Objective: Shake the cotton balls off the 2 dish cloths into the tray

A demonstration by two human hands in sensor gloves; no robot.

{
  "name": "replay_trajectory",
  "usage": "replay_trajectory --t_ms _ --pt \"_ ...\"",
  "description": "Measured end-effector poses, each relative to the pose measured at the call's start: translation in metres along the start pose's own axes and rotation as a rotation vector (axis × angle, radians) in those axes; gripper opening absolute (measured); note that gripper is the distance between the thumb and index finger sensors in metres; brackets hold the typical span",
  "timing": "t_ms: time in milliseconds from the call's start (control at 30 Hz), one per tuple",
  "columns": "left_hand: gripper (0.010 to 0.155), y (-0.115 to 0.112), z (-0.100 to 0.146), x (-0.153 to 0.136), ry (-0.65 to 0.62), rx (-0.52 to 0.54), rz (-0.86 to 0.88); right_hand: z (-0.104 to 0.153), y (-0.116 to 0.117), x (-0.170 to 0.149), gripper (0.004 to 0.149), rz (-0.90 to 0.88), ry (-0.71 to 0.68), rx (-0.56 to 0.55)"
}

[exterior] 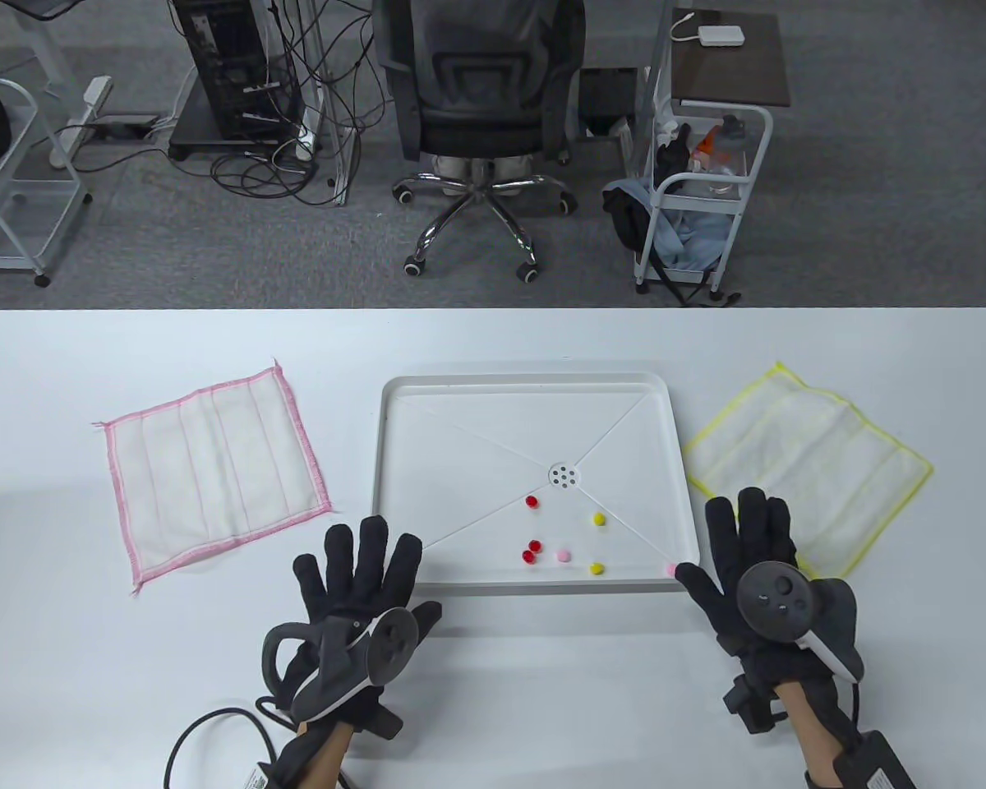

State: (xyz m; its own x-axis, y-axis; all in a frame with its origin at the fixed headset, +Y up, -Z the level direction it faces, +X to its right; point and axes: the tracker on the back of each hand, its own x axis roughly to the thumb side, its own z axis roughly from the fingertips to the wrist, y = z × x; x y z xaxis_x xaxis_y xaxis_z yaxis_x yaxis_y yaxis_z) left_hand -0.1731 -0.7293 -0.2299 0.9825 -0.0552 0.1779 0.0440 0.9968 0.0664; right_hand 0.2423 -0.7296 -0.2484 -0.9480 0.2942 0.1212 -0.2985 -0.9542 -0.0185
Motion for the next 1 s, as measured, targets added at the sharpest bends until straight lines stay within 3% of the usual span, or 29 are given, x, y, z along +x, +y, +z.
replay_trajectory --t_ms 467,1000 --pt "0.076 -0.001 0.002 0.005 -0.010 0.008 -0.024 0.012 0.018 0.005 0.076 0.167 -0.024 0.011" --pt "0.076 -0.002 0.002 0.006 -0.016 -0.021 -0.037 0.013 0.016 0.005 0.076 0.201 -0.012 0.002"
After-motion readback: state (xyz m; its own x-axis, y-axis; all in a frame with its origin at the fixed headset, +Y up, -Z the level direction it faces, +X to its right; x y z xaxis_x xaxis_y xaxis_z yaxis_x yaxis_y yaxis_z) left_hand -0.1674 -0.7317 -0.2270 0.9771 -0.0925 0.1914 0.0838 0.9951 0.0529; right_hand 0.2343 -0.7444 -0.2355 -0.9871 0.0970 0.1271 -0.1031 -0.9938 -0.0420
